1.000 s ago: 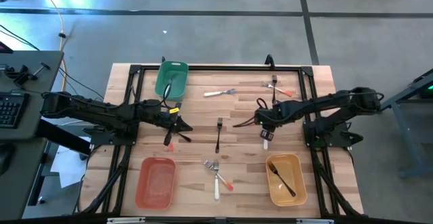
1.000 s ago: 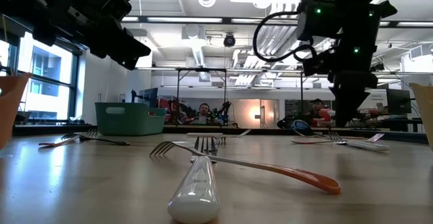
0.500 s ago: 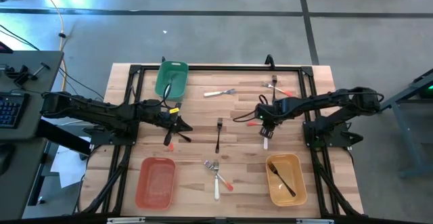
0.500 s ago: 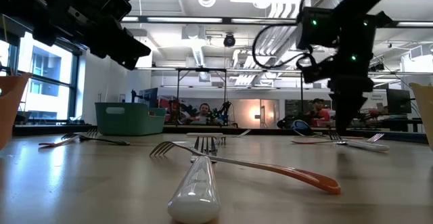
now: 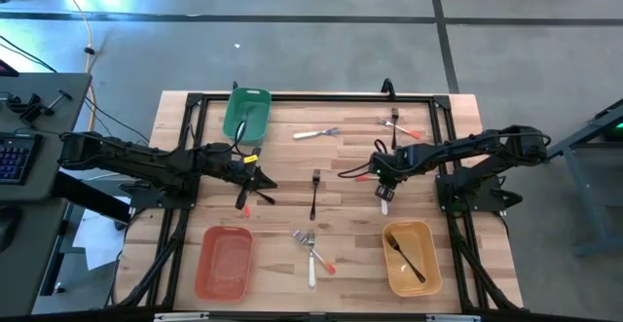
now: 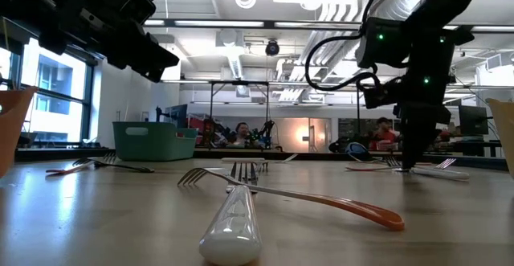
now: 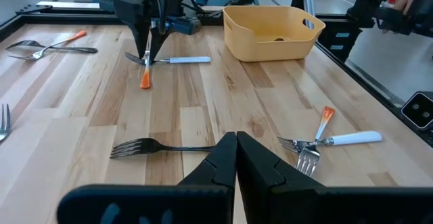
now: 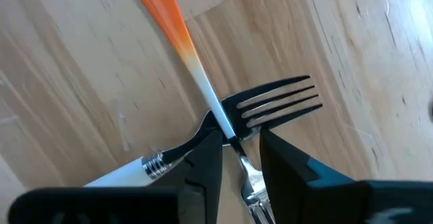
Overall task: Sort silverware by color (type)
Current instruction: Put the orange fork into the orange bin
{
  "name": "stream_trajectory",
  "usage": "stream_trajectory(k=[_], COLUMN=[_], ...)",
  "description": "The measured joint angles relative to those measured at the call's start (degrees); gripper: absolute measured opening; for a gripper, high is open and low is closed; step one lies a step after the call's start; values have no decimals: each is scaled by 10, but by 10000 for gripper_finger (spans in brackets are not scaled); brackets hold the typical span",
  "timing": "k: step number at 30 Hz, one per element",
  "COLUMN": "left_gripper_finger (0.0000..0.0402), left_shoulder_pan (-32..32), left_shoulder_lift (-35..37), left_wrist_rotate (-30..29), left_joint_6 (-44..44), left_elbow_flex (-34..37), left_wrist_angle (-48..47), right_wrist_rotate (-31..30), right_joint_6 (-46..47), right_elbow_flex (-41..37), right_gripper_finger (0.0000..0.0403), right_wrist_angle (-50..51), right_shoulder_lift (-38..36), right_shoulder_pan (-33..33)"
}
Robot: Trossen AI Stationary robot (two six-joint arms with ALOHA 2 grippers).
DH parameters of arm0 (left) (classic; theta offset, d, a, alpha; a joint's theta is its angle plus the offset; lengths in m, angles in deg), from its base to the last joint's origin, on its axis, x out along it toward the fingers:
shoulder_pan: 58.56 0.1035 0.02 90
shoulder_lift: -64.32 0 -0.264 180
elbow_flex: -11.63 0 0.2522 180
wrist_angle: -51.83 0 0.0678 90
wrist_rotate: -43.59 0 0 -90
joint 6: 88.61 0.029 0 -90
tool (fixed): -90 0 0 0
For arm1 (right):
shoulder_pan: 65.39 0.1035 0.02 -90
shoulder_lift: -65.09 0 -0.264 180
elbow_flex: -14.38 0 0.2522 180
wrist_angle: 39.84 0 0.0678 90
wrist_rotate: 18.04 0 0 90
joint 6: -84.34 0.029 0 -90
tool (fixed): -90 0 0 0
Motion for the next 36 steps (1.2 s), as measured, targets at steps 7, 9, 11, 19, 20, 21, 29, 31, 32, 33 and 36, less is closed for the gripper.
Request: stream_trajectory(k=[7, 9, 11, 19, 20, 21, 29, 31, 32, 33, 36], left_gripper_finger=[0, 0, 0, 0, 0, 0, 0, 0, 0, 0, 0], left_shoulder_pan=[0, 0, 0, 0, 0, 0, 0, 0, 0, 0, 0], left_shoulder_lift=[0, 0, 0, 0, 0, 0, 0, 0, 0, 0, 0], left_wrist_rotate=[0, 0, 0, 0, 0, 0, 0, 0, 0, 0, 0], left_joint_6=[0, 0, 0, 0, 0, 0, 0, 0, 0, 0, 0], left_elbow_flex=[0, 0, 0, 0, 0, 0, 0, 0, 0, 0, 0], left_wrist_angle=[0, 0, 0, 0, 0, 0, 0, 0, 0, 0, 0], right_wrist_rotate=[11, 13, 13, 30, 30, 30, 31, 31, 32, 32, 32], right_joint_6=[-5, -3, -3, -3, -3, -3, -3, -5, -6, -6, -7], right_elbow_flex=[0, 0, 0, 0, 1, 2, 7, 13, 17, 22, 38], right_gripper_finger=[83, 83, 82, 45, 35, 25, 4, 2, 1, 1, 1], right_wrist_angle=[-1, -1, 0, 0, -1, -2, 4, 10, 15, 15, 15], right_shoulder_lift=[0, 0, 0, 5, 8, 12, 19, 16, 16, 16, 14], right_shoulder_pan=[0, 0, 0, -16, -19, -20, -23, -22, -22, -22, -22])
